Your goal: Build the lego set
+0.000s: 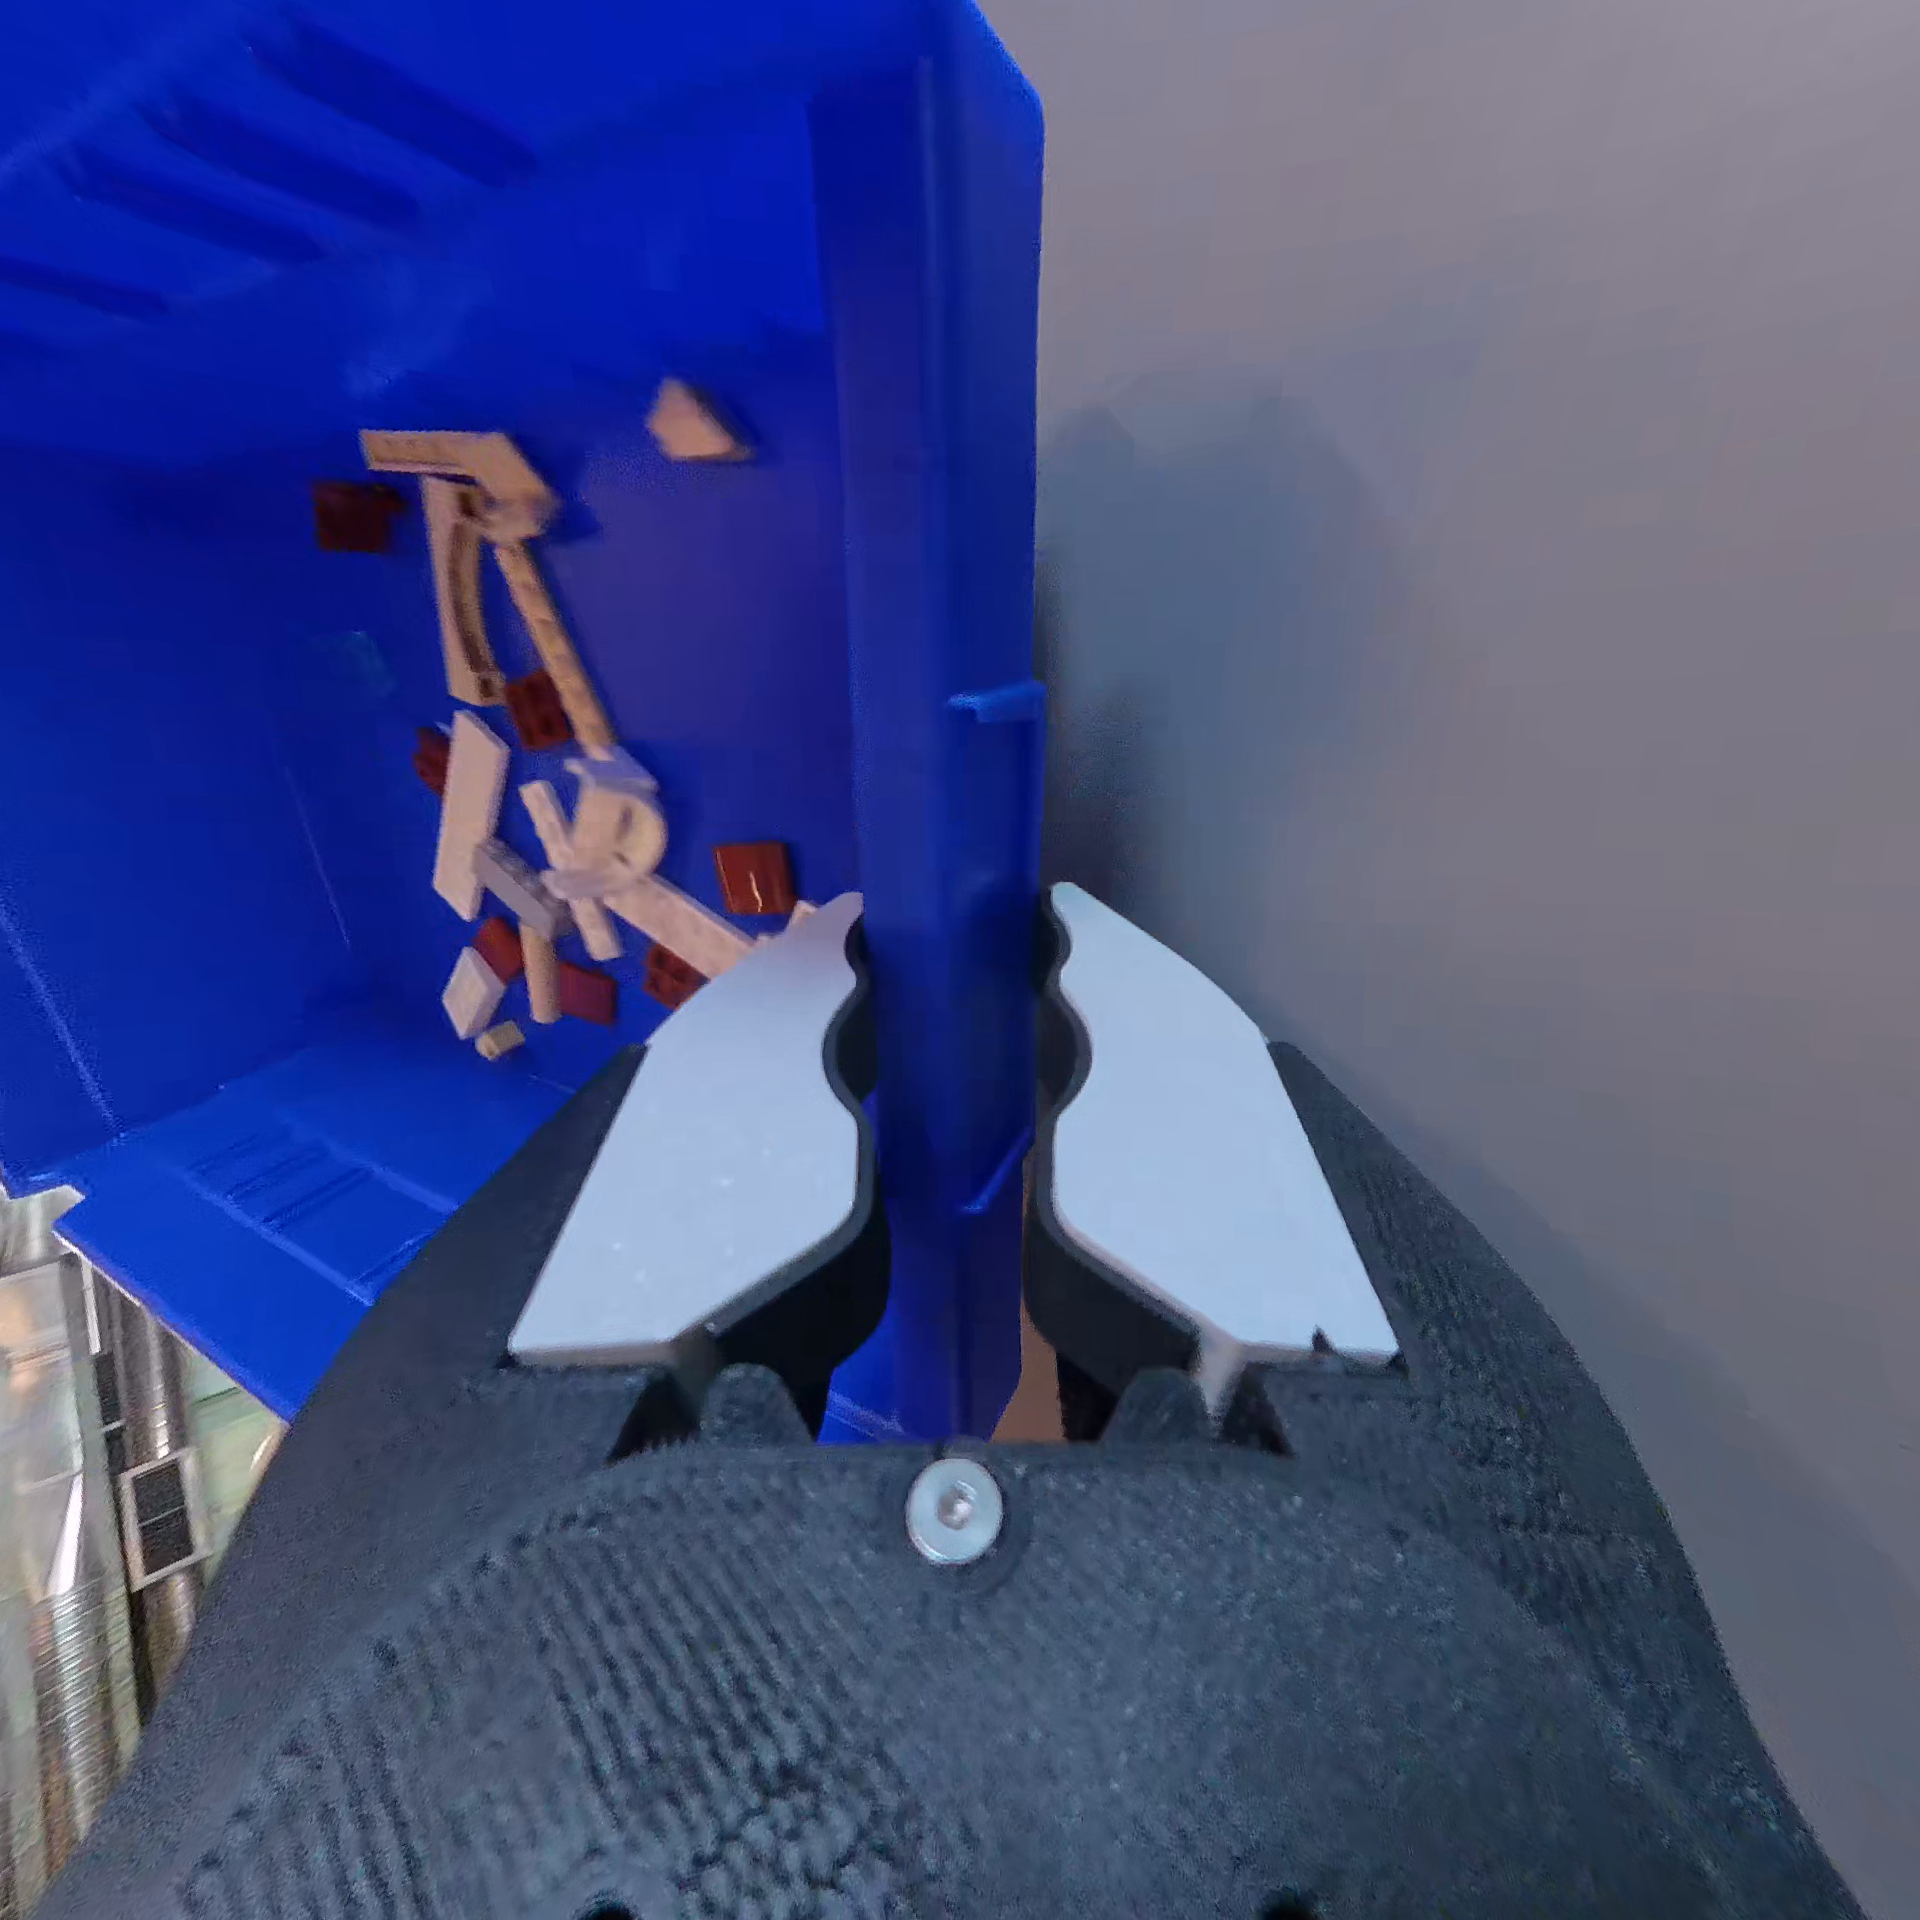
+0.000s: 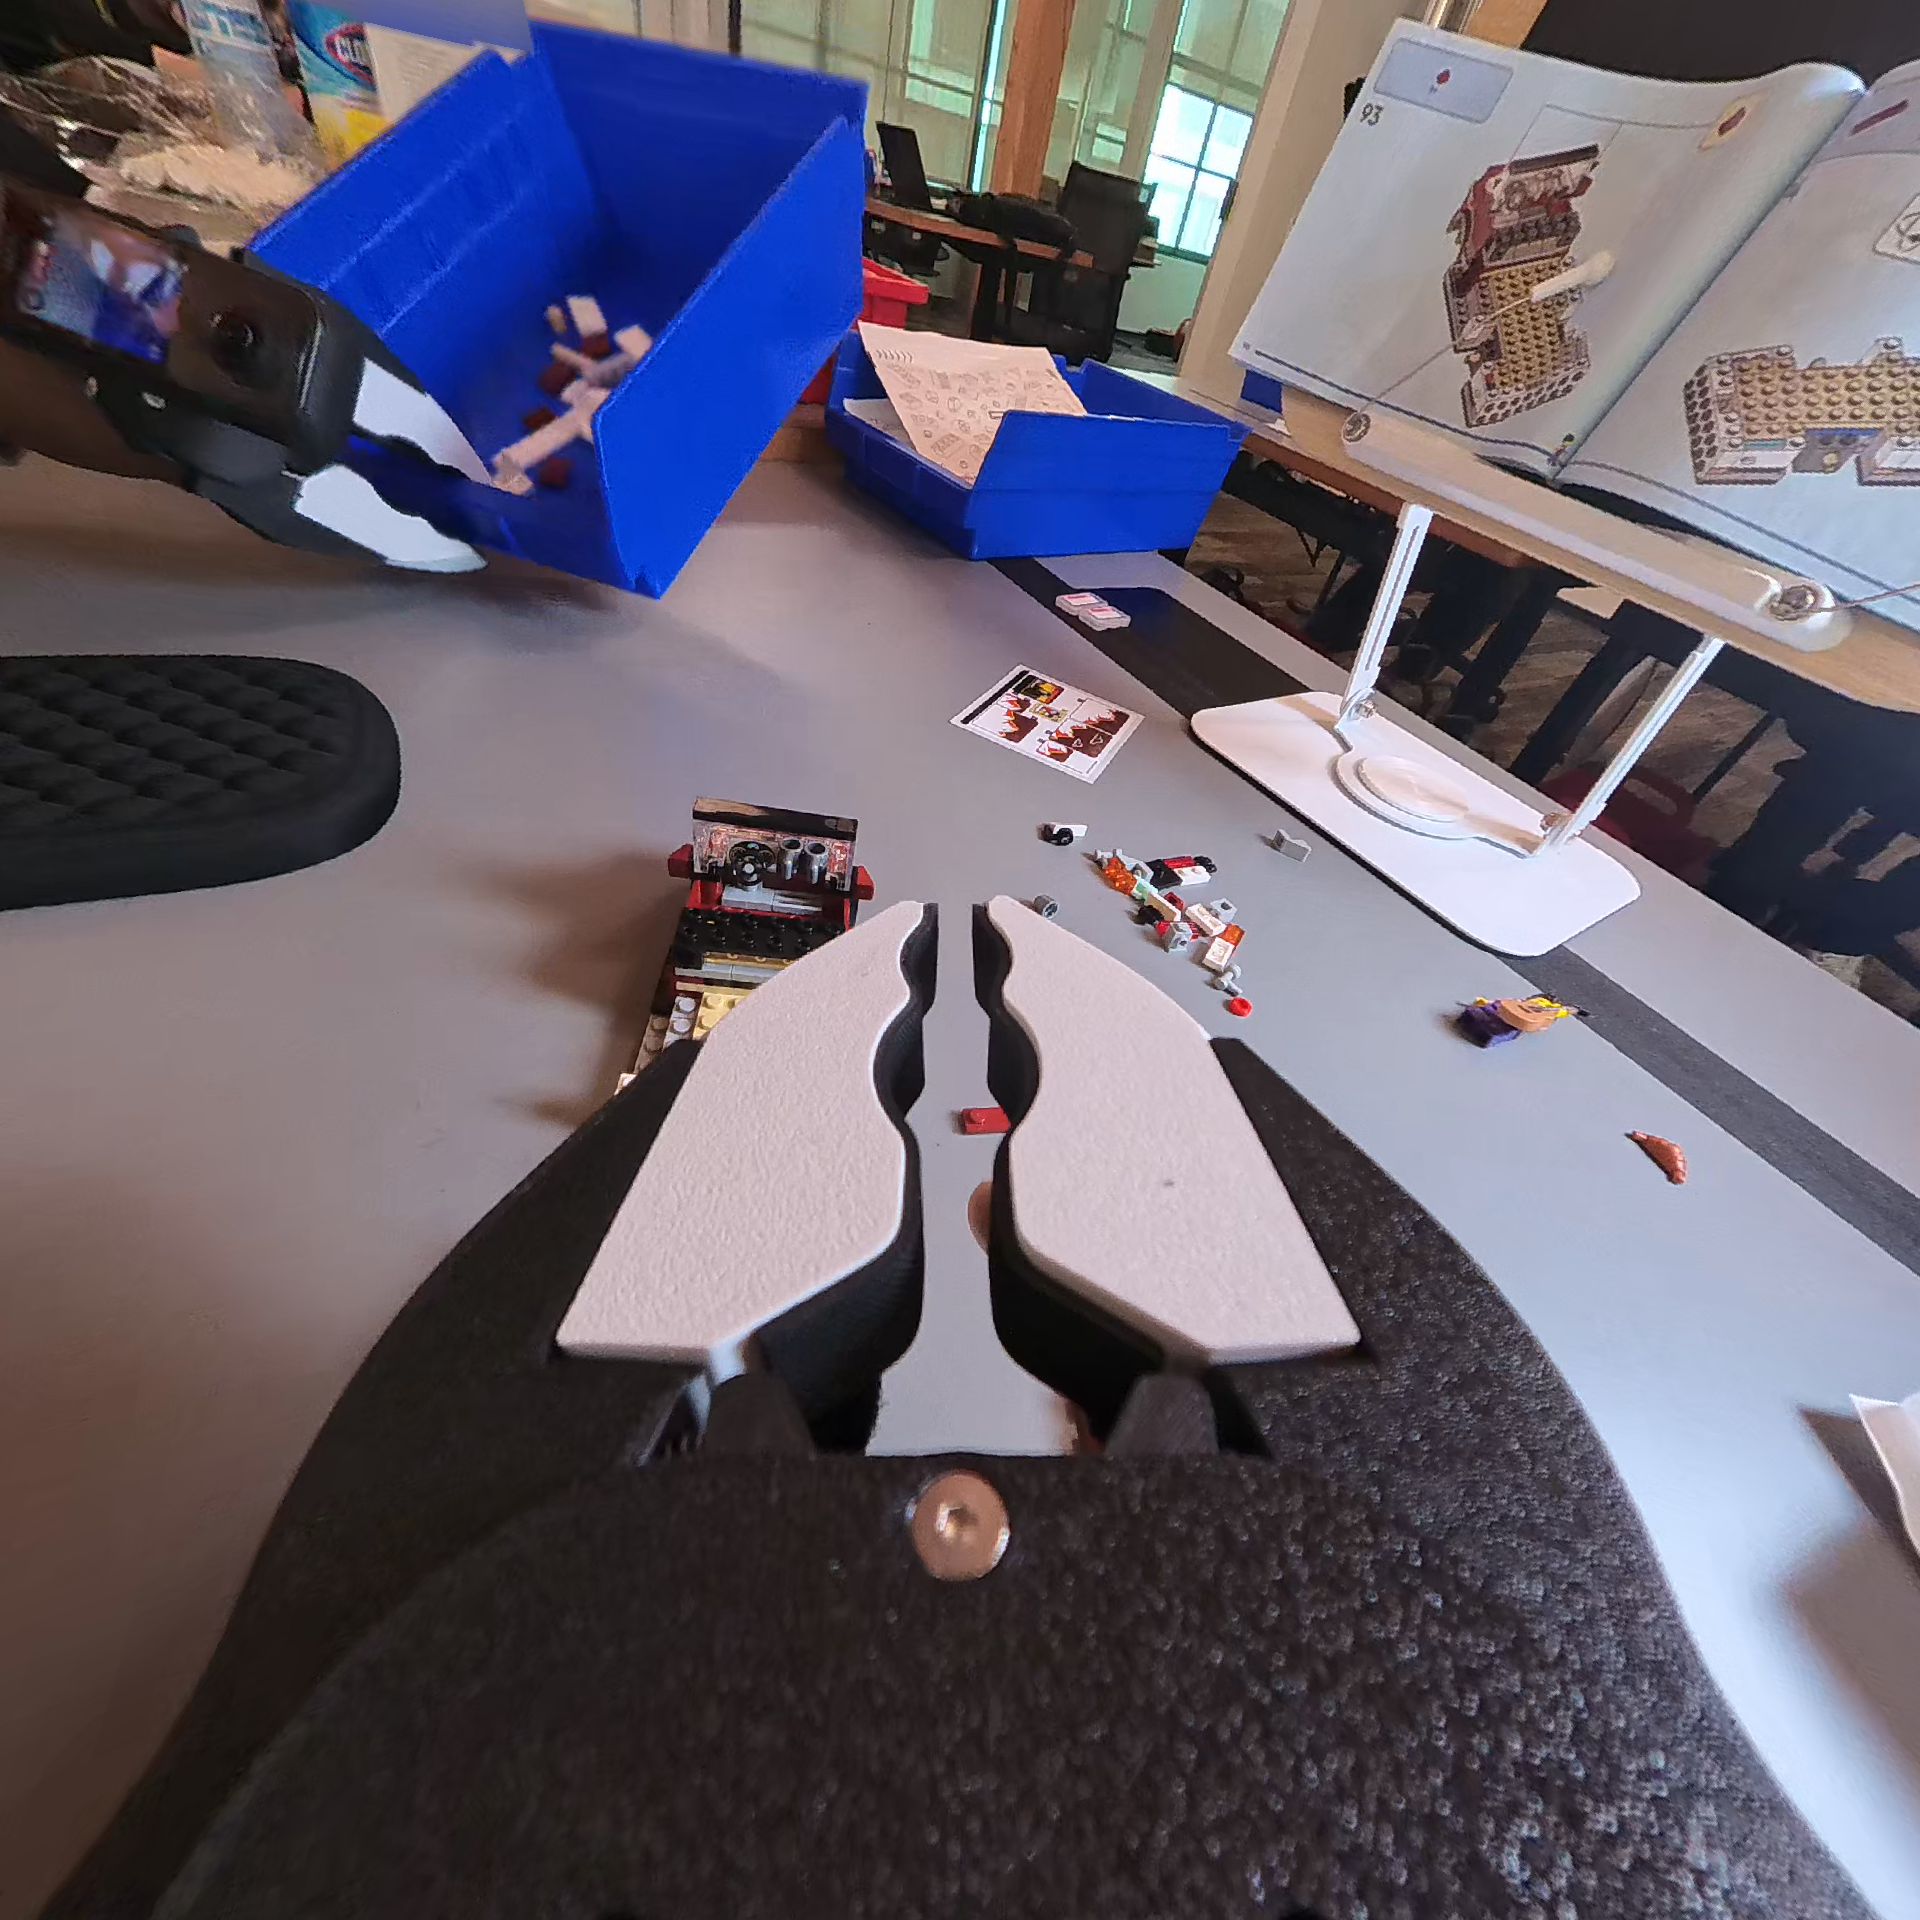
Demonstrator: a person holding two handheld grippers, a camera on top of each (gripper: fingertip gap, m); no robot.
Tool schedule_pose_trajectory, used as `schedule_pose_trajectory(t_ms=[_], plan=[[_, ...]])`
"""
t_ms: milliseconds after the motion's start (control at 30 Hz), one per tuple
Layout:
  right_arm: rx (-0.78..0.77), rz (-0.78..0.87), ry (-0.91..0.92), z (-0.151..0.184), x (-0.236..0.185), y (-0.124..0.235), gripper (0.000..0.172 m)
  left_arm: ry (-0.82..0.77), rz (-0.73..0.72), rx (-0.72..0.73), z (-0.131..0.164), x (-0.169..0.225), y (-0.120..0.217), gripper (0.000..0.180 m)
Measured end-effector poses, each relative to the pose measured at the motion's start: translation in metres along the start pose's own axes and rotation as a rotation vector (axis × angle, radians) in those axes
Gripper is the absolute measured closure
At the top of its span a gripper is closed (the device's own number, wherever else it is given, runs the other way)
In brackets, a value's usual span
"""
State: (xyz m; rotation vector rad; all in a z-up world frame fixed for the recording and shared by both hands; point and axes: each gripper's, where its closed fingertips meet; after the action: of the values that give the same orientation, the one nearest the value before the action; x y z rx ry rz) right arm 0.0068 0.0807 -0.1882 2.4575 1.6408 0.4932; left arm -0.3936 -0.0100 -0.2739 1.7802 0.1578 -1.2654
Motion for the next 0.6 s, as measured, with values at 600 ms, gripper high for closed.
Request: schedule_pose_trajectory(t_ms=[600], plan=[[-0.014, -0.01, -0.005, 0.005, 0.001, -0.002, 0.165, -0.042, 0.51, 0.011, 0.001, 0.035, 0.03, 0.148]])
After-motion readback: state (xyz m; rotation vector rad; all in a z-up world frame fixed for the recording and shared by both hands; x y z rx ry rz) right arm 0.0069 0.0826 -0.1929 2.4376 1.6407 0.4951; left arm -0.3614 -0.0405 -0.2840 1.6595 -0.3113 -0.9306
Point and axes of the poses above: each gripper's, where its closed fingertips meet, y back along the fingers, z out of its underside, x = y × z across the jaws, and after that the axes turned 7 degrees about -x, right-handed
